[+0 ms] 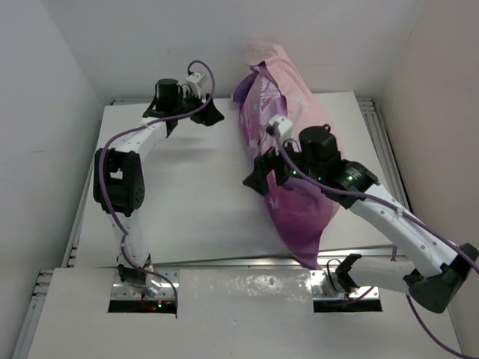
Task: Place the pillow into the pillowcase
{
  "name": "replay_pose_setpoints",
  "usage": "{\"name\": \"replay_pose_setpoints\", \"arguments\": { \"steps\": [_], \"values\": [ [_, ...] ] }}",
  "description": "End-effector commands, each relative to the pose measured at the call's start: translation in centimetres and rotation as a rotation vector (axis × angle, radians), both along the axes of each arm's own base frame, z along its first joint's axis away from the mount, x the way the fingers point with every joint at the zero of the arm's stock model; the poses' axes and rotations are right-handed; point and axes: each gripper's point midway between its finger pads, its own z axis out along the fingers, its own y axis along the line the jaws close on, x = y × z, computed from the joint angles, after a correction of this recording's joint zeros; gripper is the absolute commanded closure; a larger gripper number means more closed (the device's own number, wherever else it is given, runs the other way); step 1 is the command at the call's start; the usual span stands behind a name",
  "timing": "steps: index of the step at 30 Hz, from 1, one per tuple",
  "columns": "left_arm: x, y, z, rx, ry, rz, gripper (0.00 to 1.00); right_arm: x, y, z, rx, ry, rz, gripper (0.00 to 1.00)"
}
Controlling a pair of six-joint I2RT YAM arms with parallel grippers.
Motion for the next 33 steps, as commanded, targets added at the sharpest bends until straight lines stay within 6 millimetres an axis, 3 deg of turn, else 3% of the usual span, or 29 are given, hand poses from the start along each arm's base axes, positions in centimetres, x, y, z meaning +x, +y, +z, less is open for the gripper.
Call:
{"name": "replay_pose_setpoints", "arguments": {
  "steps": [1, 4, 5, 6, 7, 8, 9, 10, 11, 12, 13, 14, 15, 16, 17, 18, 19, 22, 25, 28, 30, 32, 33],
  "values": [
    [-1.9, -1.3, 0.1, 0.001, 0.01, -0.038, 0.36, 2.1, 1.8, 15.5, 0.417, -0.33, -0.083, 0.01],
    [-2.9, -3.5, -0.2, 0.014, 0.003, -0.077, 0.36, 3.1, 2.0, 18.2, 0.458, -0.408, -0.108, 0.01],
    [-3.3, -4.6, -0.4, 0.018, 0.004, -0.093, 0.35, 3.7, 3.0, 17.7, 0.437, -0.398, -0.086, 0.01],
    [-3.4, -5.1, -0.6, 0.021, 0.005, -0.099, 0.35, 3.3, 3.5, 19.3, 0.445, -0.408, -0.054, 0.01],
    [-3.8, -6.0, -0.7, 0.025, 0.006, -0.113, 0.35, 4.4, 3.8, 18.9, 0.387, -0.431, -0.072, 0.01],
    [-3.8, -6.3, -0.7, 0.028, 0.003, -0.118, 0.35, 5.5, 2.9, 19.4, 0.337, -0.453, -0.147, 0.01],
    [-3.9, -6.6, -1.0, 0.03, 0.01, -0.122, 0.35, 6.8, 0.3, 21.4, 0.274, -0.483, -0.29, 0.01],
    [-4.1, -6.7, -1.3, 0.03, 0.017, -0.127, 0.35, 10.4, -5.6, 22.0, 0.124, -0.572, -0.65, 0.01],
    [-4.0, -6.7, -1.3, 0.029, 0.022, -0.124, 0.35, 13.2, -10.9, 21.4, -0.161, -0.695, -0.844, 0.01],
    [-4.1, -6.8, -1.5, 0.03, 0.03, -0.122, 0.35, 15.1, -17.0, 22.0, -0.281, -0.739, -1.092, 0.01],
    [-4.3, -6.7, -1.7, 0.031, 0.036, -0.122, 0.35, 18.2, -25.7, 18.1, -0.417, -0.591, -1.251, 0.01],
    [-4.3, -6.7, -1.7, 0.032, 0.035, -0.122, 0.35, 20.0, -28.4, 15.2, -0.381, -0.478, -1.254, 0.01],
    [-4.4, -6.6, -1.8, 0.035, 0.037, -0.12, 0.35, 21.7, -27.3, 11.9, -0.276, -0.339, -1.131, 0.01],
    [-4.6, -6.6, -1.8, 0.036, 0.038, -0.124, 0.35, 22.2, -28.4, 9.5, -0.315, -0.255, -1.121, 0.01],
    [-4.8, -6.5, -1.8, 0.044, 0.036, -0.128, 0.35, 22.3, -28.2, 5.0, -0.405, -0.143, -1.081, 0.01],
    [-4.8, -6.4, -1.9, 0.052, 0.036, -0.125, 0.35, 22.2, -28.0, 3.0, -0.427, -0.1, -1.057, 0.01],
    [-4.9, -6.2, -1.8, 0.059, 0.031, -0.124, 0.35, 21.4, -27.9, -0.8, -0.463, -0.028, -1.03, 0.01],
    [-5.0, -5.8, -2.1, 0.095, 0.03, -0.116, 0.35, 22.1, -27.5, -3.2, -0.397, -0.04, -0.993, 0.01],
    [-5.3, -5.4, -2.3, 0.116, 0.04, -0.116, 0.35, 22.8, -23.9, -5.4, -0.3, -0.005, -0.806, 0.01],
    [-5.5, -5.1, -2.5, 0.131, 0.046, -0.106, 0.35, 23.4, -22.3, -7.7, -0.311, 0.008, -0.736, 0.01],
    [-5.3, -4.6, -2.4, 0.148, 0.042, -0.085, 0.35, 23.5, -21.3, -10.6, -0.313, 0.094, -0.694, 0.02],
    [-5.0, -3.8, -2.0, 0.163, 0.032, -0.068, 0.35, 23.0, -20.1, -12.7, -0.333, 0.161, -0.638, 0.12],
    [-4.7, -3.3, -1.9, 0.172, 0.028, -0.046, 0.35, 22.7, -19.9, -15.1, -0.373, 0.204, -0.609, 0.21]
  ]
}}
